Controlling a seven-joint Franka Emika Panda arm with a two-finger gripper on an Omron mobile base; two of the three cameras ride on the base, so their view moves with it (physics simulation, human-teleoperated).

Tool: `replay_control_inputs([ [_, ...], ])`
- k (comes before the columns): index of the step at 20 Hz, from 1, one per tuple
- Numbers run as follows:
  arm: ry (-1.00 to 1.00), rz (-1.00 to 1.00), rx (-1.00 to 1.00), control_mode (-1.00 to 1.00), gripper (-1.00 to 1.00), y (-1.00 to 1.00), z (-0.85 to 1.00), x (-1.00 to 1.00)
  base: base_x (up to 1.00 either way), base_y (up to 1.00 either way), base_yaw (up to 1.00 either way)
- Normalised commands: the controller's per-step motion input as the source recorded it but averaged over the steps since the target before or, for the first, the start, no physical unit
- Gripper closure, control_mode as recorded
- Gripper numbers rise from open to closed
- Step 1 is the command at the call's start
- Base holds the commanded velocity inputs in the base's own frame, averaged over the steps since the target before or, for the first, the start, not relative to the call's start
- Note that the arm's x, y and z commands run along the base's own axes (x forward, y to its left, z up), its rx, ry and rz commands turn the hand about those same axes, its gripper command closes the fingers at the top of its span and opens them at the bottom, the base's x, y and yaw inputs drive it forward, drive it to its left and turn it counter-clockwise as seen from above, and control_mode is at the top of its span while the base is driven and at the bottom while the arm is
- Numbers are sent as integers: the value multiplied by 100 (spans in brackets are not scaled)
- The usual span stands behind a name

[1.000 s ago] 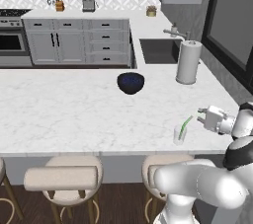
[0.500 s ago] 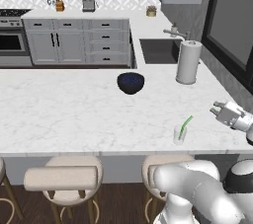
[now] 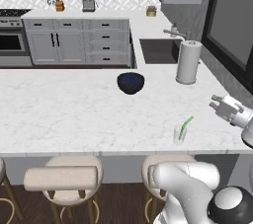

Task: Take a straw from the drawer in front and place it inside the glass cup on the dining counter.

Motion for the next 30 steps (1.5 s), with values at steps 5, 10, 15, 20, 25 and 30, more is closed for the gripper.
replay_control_inputs([
  [5,2,-5,-1,-100,-100,16,6,0,0,0,0],
  [10,0,-2,0,-100,-100,0,6,-2,0,0,0],
  [15,0,-3,0,-100,-100,4,6,-3,0,0,0],
  [20,0,-4,0,-100,-100,8,2,-6,0,0,0],
  [25,1,-5,0,-100,-100,17,11,-12,0,0,0],
  [30,4,-5,0,-100,-100,26,20,-8,0,0,0],
])
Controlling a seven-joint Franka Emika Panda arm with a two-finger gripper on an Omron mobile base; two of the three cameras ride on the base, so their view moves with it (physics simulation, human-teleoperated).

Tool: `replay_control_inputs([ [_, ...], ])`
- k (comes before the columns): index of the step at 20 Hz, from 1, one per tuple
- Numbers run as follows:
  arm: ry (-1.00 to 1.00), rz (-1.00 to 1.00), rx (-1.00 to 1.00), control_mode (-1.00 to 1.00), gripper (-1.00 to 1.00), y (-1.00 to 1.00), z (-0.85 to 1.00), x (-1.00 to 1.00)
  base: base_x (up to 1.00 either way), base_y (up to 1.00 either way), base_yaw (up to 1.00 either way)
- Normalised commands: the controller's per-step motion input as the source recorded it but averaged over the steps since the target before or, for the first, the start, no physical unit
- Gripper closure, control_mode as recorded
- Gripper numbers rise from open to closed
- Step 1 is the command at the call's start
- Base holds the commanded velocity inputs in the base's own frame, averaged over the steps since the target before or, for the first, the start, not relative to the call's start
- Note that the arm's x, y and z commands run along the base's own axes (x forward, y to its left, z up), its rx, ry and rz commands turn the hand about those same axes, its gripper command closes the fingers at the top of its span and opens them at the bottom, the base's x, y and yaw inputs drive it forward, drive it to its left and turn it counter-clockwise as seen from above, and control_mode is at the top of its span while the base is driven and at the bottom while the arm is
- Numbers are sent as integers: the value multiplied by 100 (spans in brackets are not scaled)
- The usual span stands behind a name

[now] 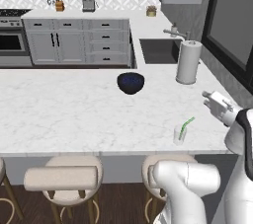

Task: Take a straw from the drawer in front and place it inside the glass cup on the dining counter.

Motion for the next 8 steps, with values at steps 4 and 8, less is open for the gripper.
replay_control_inputs([
  [4,5,-5,-1,-100,-100,26,19,-7,0,0,0],
  [8,6,-5,-2,-100,-100,29,14,-4,0,0,0],
])
